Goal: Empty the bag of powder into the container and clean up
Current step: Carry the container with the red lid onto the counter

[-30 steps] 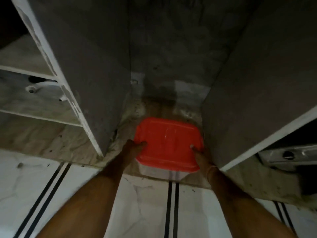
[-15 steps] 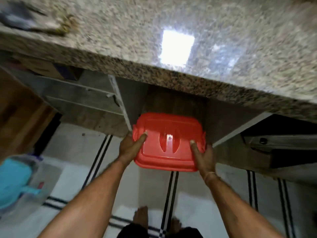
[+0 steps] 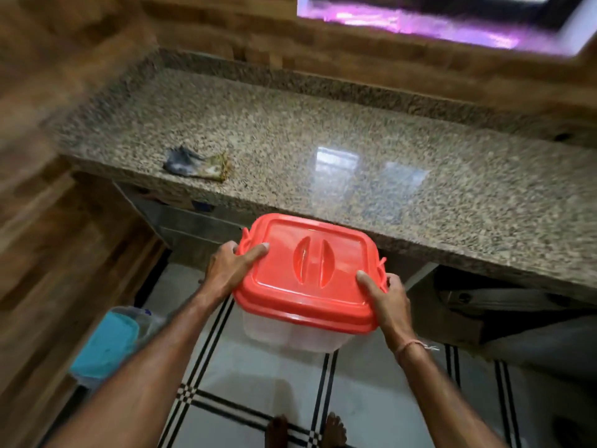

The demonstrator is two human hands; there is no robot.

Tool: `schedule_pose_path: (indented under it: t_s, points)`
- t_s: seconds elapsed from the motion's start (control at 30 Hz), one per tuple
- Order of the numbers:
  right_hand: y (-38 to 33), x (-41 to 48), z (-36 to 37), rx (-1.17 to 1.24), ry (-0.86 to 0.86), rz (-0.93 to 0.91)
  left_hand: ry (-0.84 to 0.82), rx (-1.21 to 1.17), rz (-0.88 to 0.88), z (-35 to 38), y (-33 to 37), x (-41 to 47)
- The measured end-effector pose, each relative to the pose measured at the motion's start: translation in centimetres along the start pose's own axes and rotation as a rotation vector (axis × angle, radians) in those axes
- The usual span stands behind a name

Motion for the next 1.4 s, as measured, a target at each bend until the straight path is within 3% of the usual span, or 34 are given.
schedule_pose_path:
  t_s: [0.27,0.53,0.77,1.0,1.17,1.4]
  points:
    - [-16.9,1.5,-4.4,0.198,-0.049,-0.161,-0.057,-0.202,0.253,-10.2,15.3,2.0]
    - [-25.7,10.2,-11.0,0.271,0.063,-0.271,0.017,-0.276,0.381,-9.9,29.5,6.2]
    - [-25.8,20.8,-16.3,0.231,0.116,-0.266,0.055,-0.259,0.394,-1.3,37.4,12.6]
    - [-24.6,30.7,-20.6,0.134,0.151,-0.188,-0.007,-0.235,0.324,7.4,42.5,17.6]
    - [-22.0,33.6,-21.7,0.061,0.170,-0.136,-0.105,-0.175,0.280,12.2,42.4,20.0]
    - [-21.6,35.1,-22.7,-0.008,0.253,-0.056,-0.029,-0.084,0.223,13.3,42.4,22.0]
Point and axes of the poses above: each hand's wrist, its own x-axis towards the middle knuckle, its own z-axis out of the palm, y = z × x, the point moved 8 cm from there along x, towards the middle knuckle, and after that the axes turned 7 degrees about x, right-handed, at the moved point
